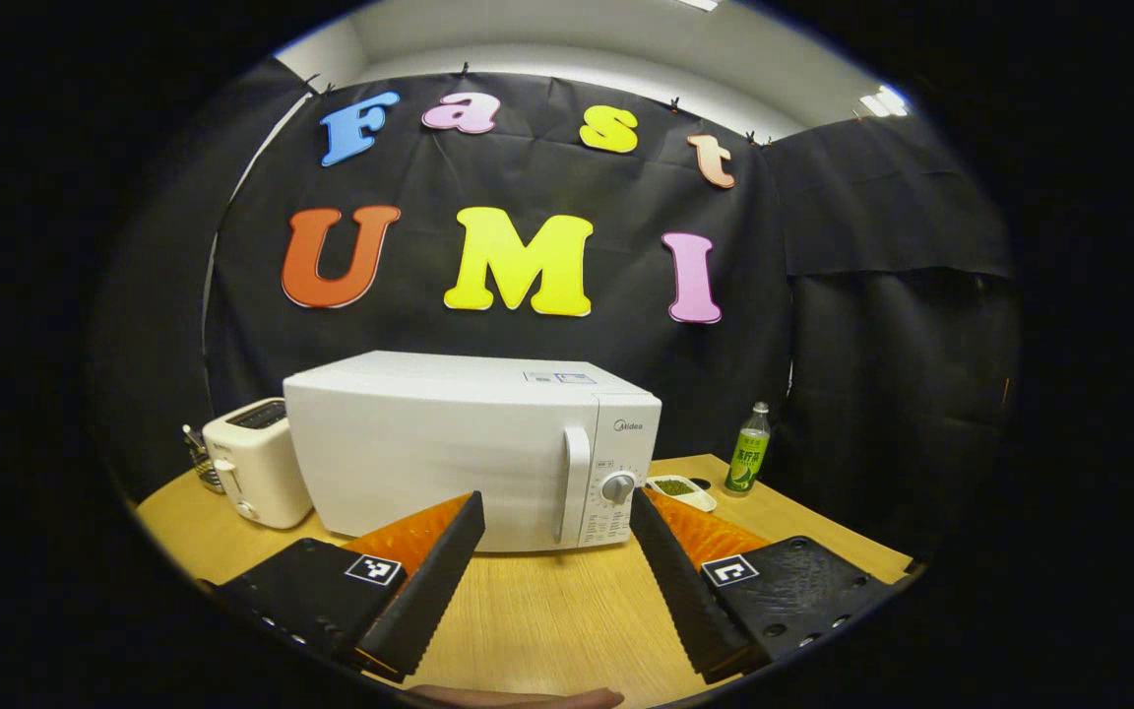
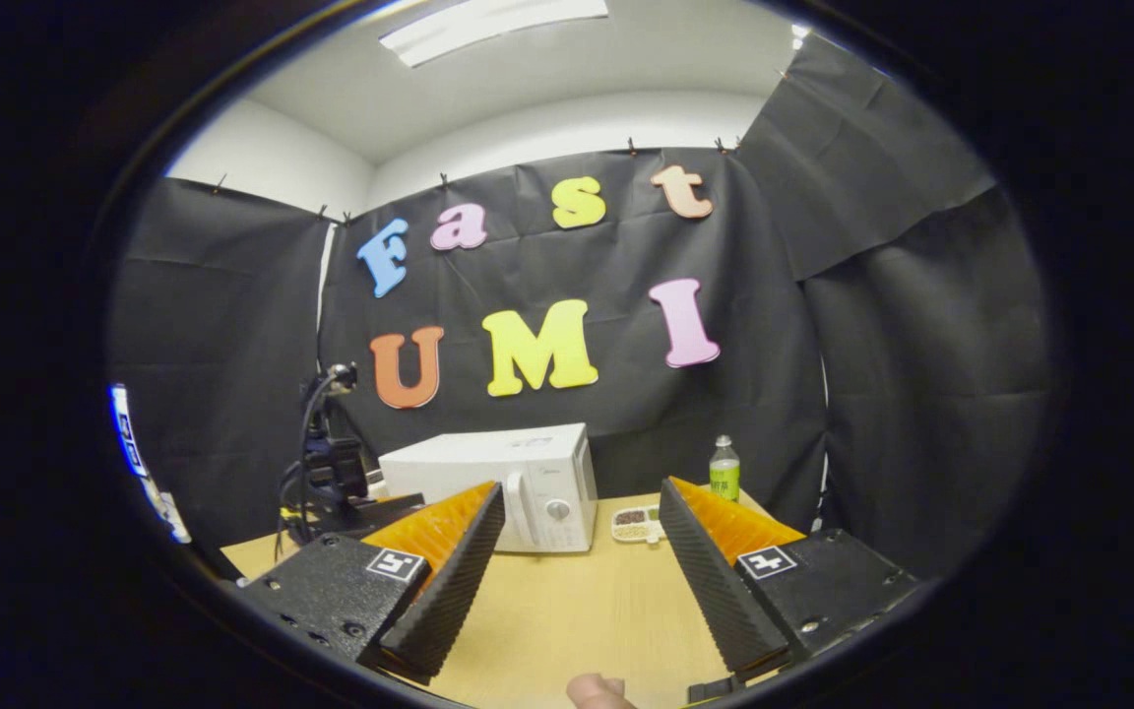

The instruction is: Open the microwave oven with the left hand, put the food in, and close the microwave oven.

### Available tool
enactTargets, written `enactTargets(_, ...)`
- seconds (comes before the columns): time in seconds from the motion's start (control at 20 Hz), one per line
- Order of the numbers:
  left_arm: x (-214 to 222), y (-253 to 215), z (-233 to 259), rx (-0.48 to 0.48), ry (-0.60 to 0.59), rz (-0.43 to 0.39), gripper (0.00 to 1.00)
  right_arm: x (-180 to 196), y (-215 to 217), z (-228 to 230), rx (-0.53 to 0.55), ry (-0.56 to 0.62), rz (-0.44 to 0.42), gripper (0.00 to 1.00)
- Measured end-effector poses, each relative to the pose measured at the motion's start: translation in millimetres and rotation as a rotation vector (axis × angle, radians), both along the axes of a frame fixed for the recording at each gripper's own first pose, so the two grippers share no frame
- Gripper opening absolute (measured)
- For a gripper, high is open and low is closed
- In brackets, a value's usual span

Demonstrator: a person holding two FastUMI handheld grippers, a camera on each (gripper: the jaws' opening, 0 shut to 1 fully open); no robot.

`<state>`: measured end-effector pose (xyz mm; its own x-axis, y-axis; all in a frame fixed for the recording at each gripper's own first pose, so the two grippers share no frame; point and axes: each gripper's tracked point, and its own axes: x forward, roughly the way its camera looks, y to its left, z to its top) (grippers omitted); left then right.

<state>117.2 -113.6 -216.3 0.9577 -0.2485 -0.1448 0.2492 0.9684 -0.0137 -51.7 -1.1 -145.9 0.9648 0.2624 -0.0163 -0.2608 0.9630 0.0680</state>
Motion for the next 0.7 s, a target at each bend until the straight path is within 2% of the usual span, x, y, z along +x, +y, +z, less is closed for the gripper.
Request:
enactTargets(0.05, -11, 8, 10, 0.016, -0.008, 0.036, 0.95, -2, 0, 5, -0.006, -0.008, -0.007, 1.0)
enactTargets(0.1, -22, 13, 22, 0.02, -0.023, 0.065, 0.95, -4, -1, 9, -0.006, -0.014, -0.016, 0.91)
enactTargets(0.2, -48, 14, 39, 0.05, -0.036, 0.084, 0.95, -9, 0, 26, 0.004, -0.041, -0.025, 0.91)
enactTargets(0.25, -59, 17, 48, 0.066, -0.043, 0.099, 0.95, -10, -3, 29, 0.008, -0.041, -0.035, 1.0)
enactTargets(0.3, -71, 21, 58, 0.079, -0.048, 0.106, 0.95, -12, -6, 33, 0.013, -0.04, -0.045, 0.91)
enactTargets(0.35, -85, 22, 68, 0.08, -0.055, 0.107, 0.94, -14, -9, 38, 0.019, -0.043, -0.053, 0.91)
enactTargets(0.4, -96, 24, 80, 0.072, -0.068, 0.108, 0.84, -15, -12, 44, 0.033, -0.051, -0.059, 0.91)
enactTargets(0.45, -107, 29, 92, 0.065, -0.083, 0.116, 0.95, -18, -14, 51, 0.047, -0.059, -0.061, 1.0)
enactTargets(0.5, -118, 35, 103, 0.068, -0.098, 0.134, 0.95, -20, -18, 56, 0.058, -0.063, -0.067, 0.91)
enactTargets(0.7, -160, 61, 132, 0.109, -0.143, 0.201, 0.96, -25, -34, 69, 0.044, -0.093, -0.107, 0.91)
